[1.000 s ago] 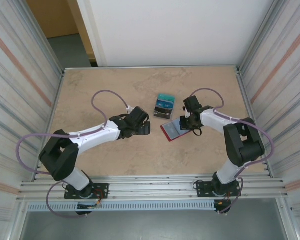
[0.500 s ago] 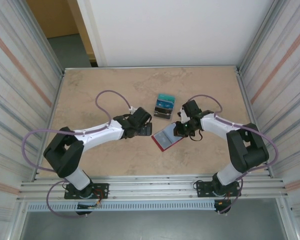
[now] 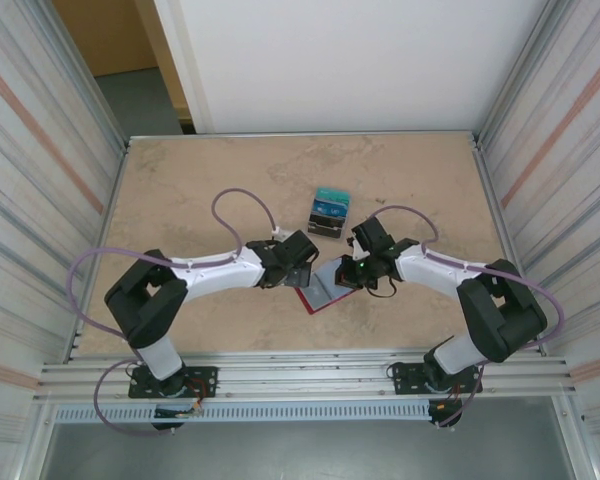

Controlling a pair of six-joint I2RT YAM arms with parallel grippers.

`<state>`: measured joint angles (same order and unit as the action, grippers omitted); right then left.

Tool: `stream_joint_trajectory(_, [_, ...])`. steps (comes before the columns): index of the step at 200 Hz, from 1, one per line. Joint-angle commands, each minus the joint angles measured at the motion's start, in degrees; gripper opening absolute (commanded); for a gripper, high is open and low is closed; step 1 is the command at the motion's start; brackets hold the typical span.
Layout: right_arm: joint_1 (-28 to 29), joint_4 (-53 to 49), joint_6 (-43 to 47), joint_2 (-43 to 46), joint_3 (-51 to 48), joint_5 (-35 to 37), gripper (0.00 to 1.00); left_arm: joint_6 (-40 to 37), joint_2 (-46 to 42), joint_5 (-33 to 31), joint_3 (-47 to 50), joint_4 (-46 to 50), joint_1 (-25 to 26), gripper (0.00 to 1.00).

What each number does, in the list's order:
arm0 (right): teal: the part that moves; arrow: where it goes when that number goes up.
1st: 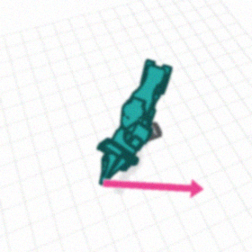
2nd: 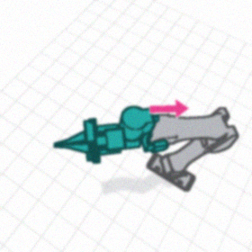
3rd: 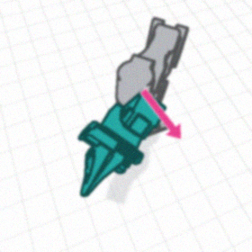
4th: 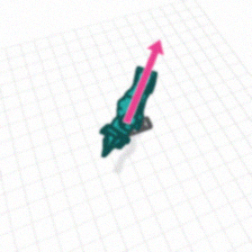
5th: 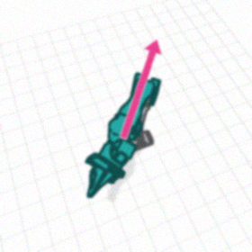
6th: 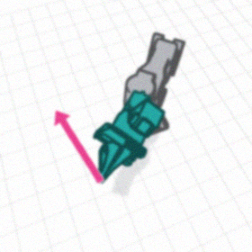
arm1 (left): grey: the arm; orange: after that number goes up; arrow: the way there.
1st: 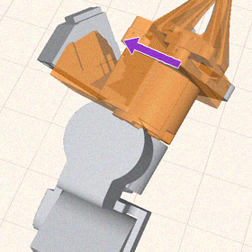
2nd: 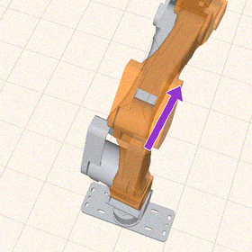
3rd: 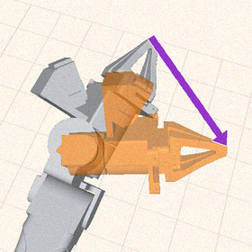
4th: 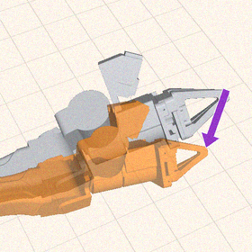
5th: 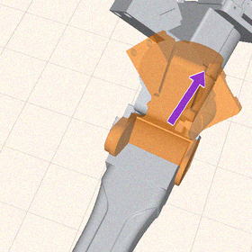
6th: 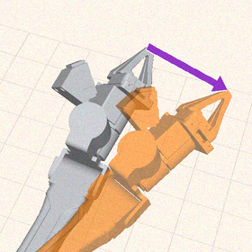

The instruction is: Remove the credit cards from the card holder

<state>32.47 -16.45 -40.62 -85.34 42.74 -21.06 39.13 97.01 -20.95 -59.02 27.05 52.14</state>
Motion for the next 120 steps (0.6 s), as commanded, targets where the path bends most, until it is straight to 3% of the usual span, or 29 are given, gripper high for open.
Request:
stream_joint_trajectory(1, [0.99, 1.40, -3.52, 0.14, 1.07, 1.44, 0.04, 2.59, -2.70, -2.22, 2.61, 2.57, 0.16, 0.99])
stream_joint_trajectory(120, [1.55, 0.85, -3.61, -0.44, 1.57, 3.32, 0.09, 2.47, -2.14, 0.33, 5.06, -0.46, 1.20, 0.99])
